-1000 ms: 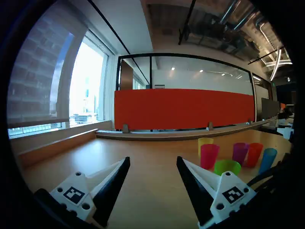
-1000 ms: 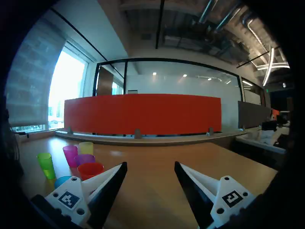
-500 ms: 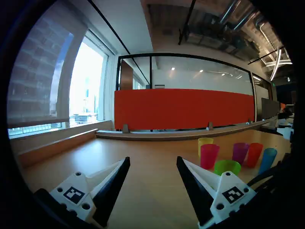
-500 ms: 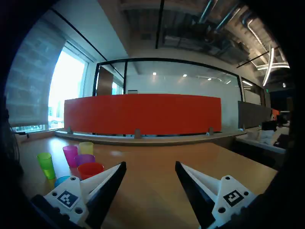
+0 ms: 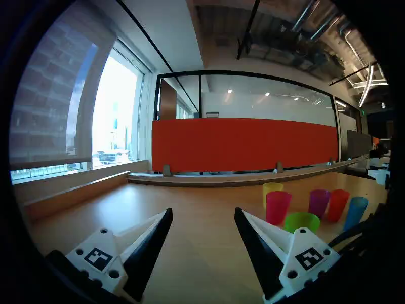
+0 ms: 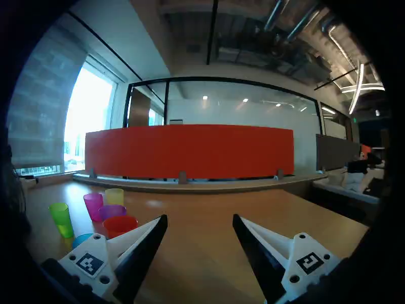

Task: Pour water

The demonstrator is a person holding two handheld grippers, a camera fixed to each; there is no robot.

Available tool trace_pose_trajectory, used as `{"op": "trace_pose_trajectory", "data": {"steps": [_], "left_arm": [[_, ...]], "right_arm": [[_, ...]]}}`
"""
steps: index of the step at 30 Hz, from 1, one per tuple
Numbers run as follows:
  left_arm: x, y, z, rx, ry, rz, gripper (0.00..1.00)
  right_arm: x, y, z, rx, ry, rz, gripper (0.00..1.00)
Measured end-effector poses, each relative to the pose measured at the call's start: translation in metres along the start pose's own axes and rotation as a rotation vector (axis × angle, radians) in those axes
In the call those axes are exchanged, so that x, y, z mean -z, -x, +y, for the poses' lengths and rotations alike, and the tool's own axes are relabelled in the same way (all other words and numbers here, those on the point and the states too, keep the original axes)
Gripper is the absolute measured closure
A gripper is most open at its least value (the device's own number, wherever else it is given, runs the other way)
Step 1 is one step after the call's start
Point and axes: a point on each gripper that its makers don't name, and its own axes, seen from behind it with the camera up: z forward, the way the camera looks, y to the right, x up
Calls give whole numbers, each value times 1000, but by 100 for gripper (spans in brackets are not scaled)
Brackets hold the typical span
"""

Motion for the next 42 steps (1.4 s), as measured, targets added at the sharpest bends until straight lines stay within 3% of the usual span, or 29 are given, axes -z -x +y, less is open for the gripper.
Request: {"op": "trace_pose_trajectory", "data": {"steps": [42], "left_arm": [[6, -14, -5, 0, 1, -6, 10]], "right_arm": [[0, 0, 0, 0, 0, 0, 0]]}}
